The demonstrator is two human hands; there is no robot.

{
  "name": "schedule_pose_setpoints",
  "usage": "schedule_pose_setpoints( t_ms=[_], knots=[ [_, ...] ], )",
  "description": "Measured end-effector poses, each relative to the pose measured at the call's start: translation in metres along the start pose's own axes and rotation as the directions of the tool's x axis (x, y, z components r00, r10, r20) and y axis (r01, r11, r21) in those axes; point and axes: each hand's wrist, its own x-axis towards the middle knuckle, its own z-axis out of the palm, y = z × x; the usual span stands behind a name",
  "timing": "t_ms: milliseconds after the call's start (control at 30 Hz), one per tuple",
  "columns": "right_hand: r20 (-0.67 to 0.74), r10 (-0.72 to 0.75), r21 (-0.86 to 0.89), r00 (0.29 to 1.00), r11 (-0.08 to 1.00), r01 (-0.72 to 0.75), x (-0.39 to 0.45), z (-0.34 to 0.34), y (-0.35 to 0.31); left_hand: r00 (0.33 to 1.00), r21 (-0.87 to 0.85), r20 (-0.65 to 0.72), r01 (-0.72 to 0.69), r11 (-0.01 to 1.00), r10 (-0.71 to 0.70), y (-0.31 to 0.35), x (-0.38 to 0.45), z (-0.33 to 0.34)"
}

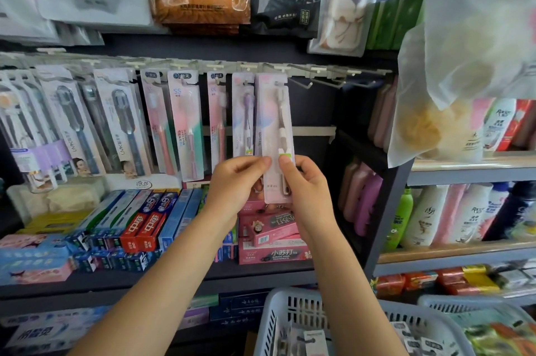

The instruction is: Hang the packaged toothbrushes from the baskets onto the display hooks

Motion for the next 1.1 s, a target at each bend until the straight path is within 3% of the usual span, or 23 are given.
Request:
schedule_pose_setpoints(
  t_ms=[633,867,1100],
  knots=[
    [-0.078,0.058,-0.083,0.995,0.994,-0.065,0.017,0.001,0.008,0.998,0.032,-0.058,0.019,0.999,-0.017,-0.008,0.017,0.007],
    [-0.001,0.165,-0.054,0.986,0.985,-0.165,0.002,-0.011,0.051,0.997,0.131,-0.048,0.073,0.989,-0.068,-0.050,0.009,0.008],
    [-0.040,0.225,-0.065,0.974,0.972,-0.227,0.026,-0.006,0.056,0.993,0.222,-0.112,0.063,0.973,-0.039,-0.063,0.036,0.011]
  ],
)
